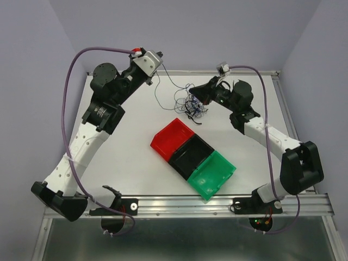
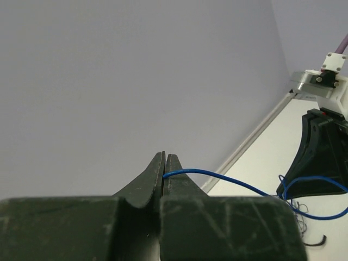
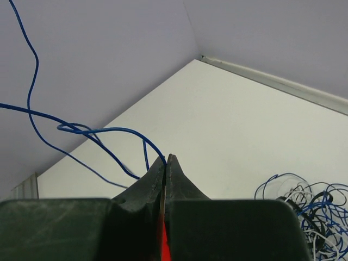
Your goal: Untangle the cables
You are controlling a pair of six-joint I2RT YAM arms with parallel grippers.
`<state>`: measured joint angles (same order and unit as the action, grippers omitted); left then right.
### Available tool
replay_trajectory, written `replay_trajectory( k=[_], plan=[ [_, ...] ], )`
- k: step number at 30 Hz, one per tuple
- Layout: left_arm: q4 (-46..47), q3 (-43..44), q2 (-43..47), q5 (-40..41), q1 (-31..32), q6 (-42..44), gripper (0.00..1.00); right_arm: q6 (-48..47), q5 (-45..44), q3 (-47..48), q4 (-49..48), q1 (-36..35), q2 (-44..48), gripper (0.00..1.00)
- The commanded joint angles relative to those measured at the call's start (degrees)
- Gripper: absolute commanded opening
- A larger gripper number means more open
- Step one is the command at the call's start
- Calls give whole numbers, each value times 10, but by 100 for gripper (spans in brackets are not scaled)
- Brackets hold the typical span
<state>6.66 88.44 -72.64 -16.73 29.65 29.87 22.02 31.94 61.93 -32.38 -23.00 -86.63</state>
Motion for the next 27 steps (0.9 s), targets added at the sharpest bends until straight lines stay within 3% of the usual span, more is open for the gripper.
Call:
replay_trajectory(
  k=[1,10,20,27],
  plan=[
    [41,-48,54,-23,3,-46,0,-10,-7,-40,-3,-27,59,1],
    [51,-157,96,-37,3,-97,0,-29,-52,-124,17,-78,63,1],
    [123,-315,108,-29,4,-98,0,-89,-110,-101,72,-122,-13,1],
    [151,-365,109,-26,4,-99,0,-116,-120,-89,95,-134,-76,0]
  ],
)
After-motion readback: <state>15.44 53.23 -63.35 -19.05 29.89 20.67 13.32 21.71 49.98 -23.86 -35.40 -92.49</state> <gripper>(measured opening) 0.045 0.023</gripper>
